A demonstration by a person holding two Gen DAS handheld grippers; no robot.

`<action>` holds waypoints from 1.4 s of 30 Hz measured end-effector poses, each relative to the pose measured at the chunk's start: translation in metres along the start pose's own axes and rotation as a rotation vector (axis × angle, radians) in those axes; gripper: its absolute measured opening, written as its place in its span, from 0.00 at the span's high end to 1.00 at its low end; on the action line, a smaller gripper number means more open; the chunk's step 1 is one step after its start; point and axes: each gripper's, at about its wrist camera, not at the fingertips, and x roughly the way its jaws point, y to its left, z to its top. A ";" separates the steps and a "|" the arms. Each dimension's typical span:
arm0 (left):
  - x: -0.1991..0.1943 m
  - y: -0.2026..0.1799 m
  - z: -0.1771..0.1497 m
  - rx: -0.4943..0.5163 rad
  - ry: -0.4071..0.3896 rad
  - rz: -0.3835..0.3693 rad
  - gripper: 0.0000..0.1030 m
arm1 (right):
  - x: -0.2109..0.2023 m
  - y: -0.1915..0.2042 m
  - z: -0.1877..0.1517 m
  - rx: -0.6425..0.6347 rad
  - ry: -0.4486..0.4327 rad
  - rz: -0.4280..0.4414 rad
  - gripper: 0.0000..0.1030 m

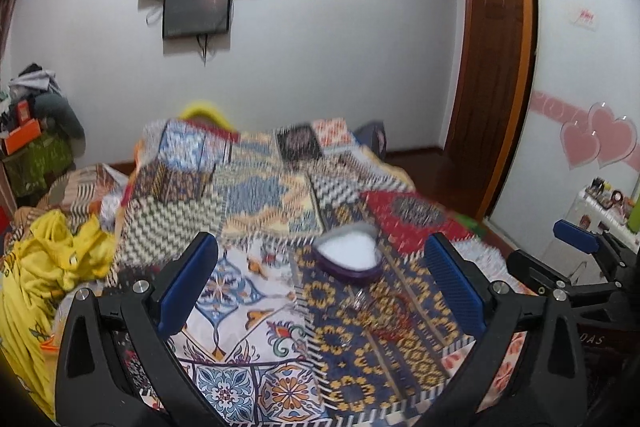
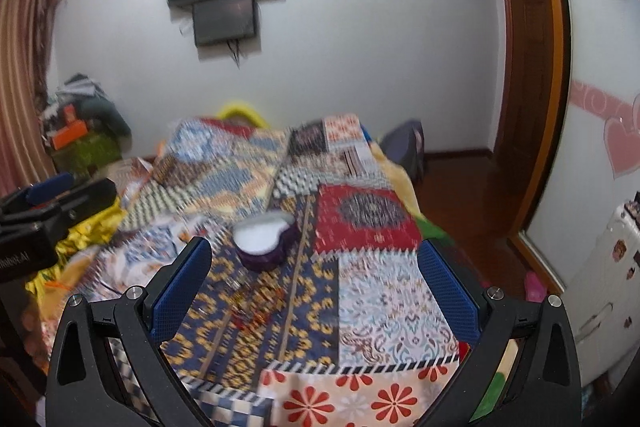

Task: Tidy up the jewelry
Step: 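Grasp the red-and-gold bracelet with the right tool while the left tool grasps a silver ring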

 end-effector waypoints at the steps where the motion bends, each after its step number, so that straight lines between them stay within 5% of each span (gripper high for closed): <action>1: 0.008 0.002 -0.003 0.000 0.016 0.003 0.00 | 0.008 -0.003 -0.004 0.005 0.025 0.000 0.01; 13: 0.077 0.028 -0.035 -0.057 0.259 -0.044 0.00 | 0.065 -0.011 -0.023 -0.002 0.207 0.062 0.06; 20: 0.110 0.024 -0.048 0.031 0.367 -0.013 0.00 | 0.095 0.000 -0.029 -0.046 0.270 0.119 0.30; 33: 0.155 0.005 -0.055 0.143 0.504 -0.115 0.00 | 0.126 0.016 -0.037 -0.134 0.354 0.217 0.71; 42: 0.167 -0.003 -0.063 0.211 0.552 -0.164 0.33 | 0.135 0.022 -0.039 -0.183 0.370 0.242 0.87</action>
